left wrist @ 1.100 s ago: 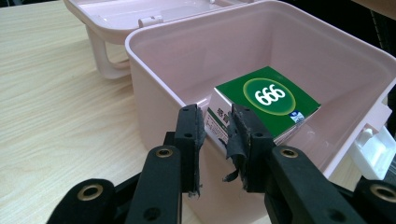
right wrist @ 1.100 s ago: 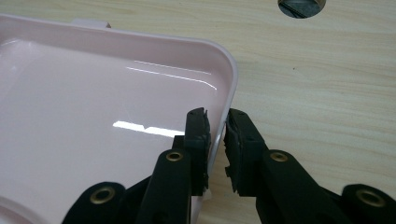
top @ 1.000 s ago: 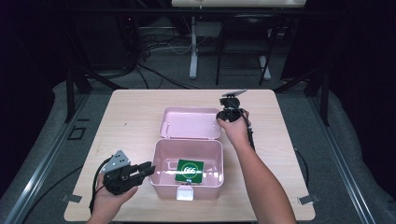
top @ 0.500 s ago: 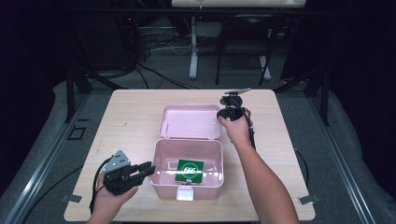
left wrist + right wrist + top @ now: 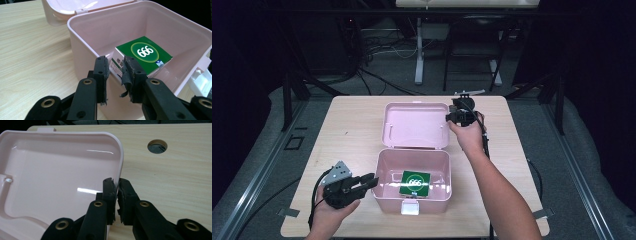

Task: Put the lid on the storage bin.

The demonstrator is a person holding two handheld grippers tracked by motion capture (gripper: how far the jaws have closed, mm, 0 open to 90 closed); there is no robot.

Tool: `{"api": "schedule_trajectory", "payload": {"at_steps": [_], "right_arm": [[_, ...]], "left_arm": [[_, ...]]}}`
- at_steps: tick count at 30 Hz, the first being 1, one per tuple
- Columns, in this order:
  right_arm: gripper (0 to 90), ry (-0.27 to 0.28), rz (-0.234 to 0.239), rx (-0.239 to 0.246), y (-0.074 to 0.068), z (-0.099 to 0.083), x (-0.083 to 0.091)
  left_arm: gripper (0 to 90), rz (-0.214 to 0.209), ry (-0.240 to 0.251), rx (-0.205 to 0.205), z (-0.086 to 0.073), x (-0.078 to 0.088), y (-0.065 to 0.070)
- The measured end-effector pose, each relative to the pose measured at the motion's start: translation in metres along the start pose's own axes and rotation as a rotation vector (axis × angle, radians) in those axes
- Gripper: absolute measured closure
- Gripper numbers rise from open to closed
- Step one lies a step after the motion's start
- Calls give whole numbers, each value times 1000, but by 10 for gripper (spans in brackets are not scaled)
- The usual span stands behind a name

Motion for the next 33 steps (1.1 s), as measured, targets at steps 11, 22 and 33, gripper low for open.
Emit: {"api": "schedule_trajectory", "payload": {"at_steps": [11,22,33], "right_arm": [[853,50,31,35,-5,2,24],[856,78,56,59,-7,1,38],[861,97,82,85,-10,-1,52]], "left_arm": [[731,3,0,-1,0,-1,0],[731,3,2,3,0,-1,0],[729,4,1,6,0,-2,0]]}}
Point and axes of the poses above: each handheld gripper's, and its own axes: x roughly backward along the jaws, z roughly out of its top, y roughly to its right, the point moved 8 cm from there along -x, roughly forward along the jaws, and after that the axes turned 10 degrees about -x, right-handed, at the moved point
